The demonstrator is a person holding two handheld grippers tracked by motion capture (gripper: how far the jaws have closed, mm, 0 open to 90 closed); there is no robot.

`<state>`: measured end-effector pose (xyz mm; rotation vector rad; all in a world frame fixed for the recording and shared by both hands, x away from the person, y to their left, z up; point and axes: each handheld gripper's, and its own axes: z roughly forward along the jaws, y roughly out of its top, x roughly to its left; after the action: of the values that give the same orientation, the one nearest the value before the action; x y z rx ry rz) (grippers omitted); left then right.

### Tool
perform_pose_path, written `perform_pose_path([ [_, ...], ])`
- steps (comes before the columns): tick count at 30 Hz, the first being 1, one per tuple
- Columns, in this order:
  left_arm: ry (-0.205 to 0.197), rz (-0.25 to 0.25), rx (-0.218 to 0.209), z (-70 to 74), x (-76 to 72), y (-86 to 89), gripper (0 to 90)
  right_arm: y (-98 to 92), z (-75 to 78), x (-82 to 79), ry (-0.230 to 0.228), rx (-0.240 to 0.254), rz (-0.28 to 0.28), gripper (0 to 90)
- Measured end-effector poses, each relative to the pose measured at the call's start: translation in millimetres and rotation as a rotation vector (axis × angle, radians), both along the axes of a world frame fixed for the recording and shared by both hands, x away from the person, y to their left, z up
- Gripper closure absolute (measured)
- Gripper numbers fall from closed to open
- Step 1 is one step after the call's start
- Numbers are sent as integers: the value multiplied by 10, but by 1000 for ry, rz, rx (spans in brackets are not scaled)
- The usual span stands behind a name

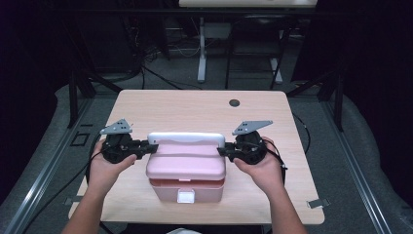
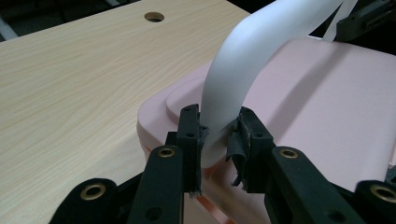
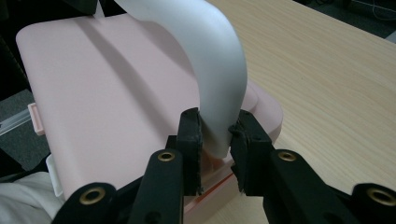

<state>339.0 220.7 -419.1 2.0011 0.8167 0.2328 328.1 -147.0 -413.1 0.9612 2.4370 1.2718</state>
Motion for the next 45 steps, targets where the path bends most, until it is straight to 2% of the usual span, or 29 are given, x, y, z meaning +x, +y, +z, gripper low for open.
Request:
perform_pose_path([
  [13, -6, 4, -20, 18, 4, 42, 723, -17, 23, 22, -4, 40, -6, 744],
  [19, -18, 17, -23, 58, -82, 112, 712, -23, 28, 23, -4, 46, -3, 745],
  [22, -25, 24, -11, 63, -133, 146, 716, -34, 36, 24, -4, 49, -3, 745],
  [26, -25, 36, -4, 51, -200, 205, 747, -62, 47, 35, -2, 68, 0, 745],
  [30, -13, 37, 1, 26, -262, 271, 830, -76, 59, 34, -5, 78, -5, 744],
  [33, 2, 26, 2, -25, -305, 293, 857, -76, 61, 35, -9, 82, -7, 744],
  [35, 10, 18, 18, -70, -333, 297, 881, -76, 60, 37, -13, 85, -10, 743],
  [40, 33, 9, 28, -170, -375, 282, 895, -75, 47, 54, -17, 92, -16, 743],
  [45, 63, -20, 42, -283, -386, 214, 896, -69, 38, 77, -16, 90, -18, 743],
])
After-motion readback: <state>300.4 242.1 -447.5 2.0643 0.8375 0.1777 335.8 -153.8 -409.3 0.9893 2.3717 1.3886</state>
